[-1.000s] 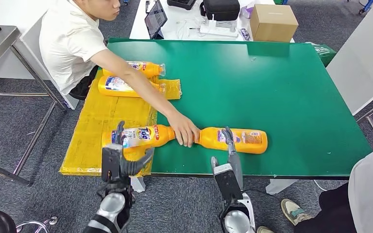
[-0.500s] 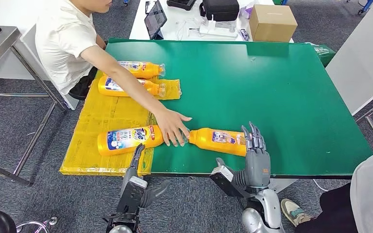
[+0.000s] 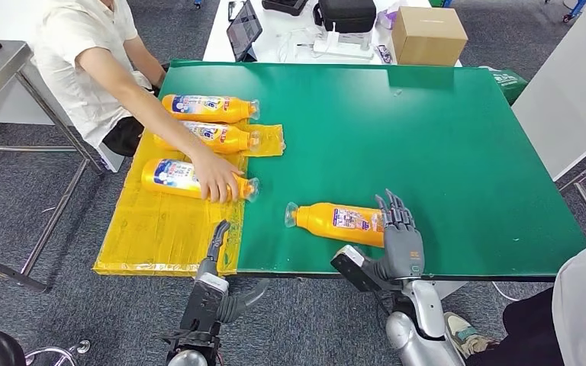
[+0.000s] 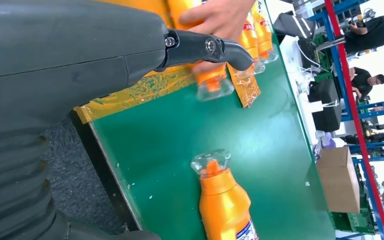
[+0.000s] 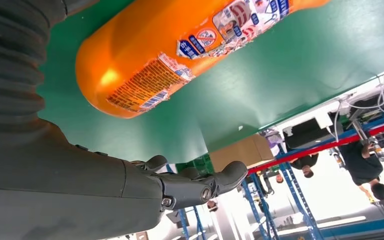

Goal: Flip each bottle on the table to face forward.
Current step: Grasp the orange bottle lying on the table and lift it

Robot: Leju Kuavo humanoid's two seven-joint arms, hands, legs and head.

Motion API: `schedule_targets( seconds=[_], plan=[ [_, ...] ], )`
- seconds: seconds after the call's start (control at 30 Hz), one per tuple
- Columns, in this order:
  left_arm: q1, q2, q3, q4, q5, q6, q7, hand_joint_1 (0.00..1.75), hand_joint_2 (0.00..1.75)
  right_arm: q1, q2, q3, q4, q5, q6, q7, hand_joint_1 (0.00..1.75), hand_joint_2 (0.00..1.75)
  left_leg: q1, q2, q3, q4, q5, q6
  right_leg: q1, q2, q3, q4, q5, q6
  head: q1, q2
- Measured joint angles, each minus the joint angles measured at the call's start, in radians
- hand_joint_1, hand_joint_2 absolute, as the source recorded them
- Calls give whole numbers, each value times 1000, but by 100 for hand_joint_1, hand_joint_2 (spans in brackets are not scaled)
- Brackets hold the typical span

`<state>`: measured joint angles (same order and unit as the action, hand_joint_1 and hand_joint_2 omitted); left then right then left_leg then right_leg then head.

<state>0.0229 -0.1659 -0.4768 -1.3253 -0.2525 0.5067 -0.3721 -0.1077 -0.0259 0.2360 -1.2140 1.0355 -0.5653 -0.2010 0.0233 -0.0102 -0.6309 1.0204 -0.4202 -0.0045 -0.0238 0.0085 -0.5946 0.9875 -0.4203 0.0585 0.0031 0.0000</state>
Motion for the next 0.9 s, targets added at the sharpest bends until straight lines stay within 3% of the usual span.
schedule_targets(
  seconds=[0.43, 0.7, 0.9],
  plan=[
    [7, -6, -12, -48, -51, -31, 15, 0, 175, -120, -20, 52, 191, 81, 126, 151, 0, 175, 0, 0, 0, 0, 0, 0, 0, 0, 0, 0, 0, 0, 0, 0],
    [8, -4, -32, -59, -4, -161, 106, 0, 175, -208, -23, 88, 283, 164, 212, 284, 0, 175, 0, 0, 1, 0, 0, 0, 0, 0, 1, 0, 0, 0, 0, 0],
    [14, 2, -47, -84, 17, -212, 160, 0, 175, -228, -35, 118, 288, 201, 267, 325, 0, 175, 0, 0, 3, 0, 1, 1, 0, 0, 3, 0, 0, 0, 0, 0]
  ],
)
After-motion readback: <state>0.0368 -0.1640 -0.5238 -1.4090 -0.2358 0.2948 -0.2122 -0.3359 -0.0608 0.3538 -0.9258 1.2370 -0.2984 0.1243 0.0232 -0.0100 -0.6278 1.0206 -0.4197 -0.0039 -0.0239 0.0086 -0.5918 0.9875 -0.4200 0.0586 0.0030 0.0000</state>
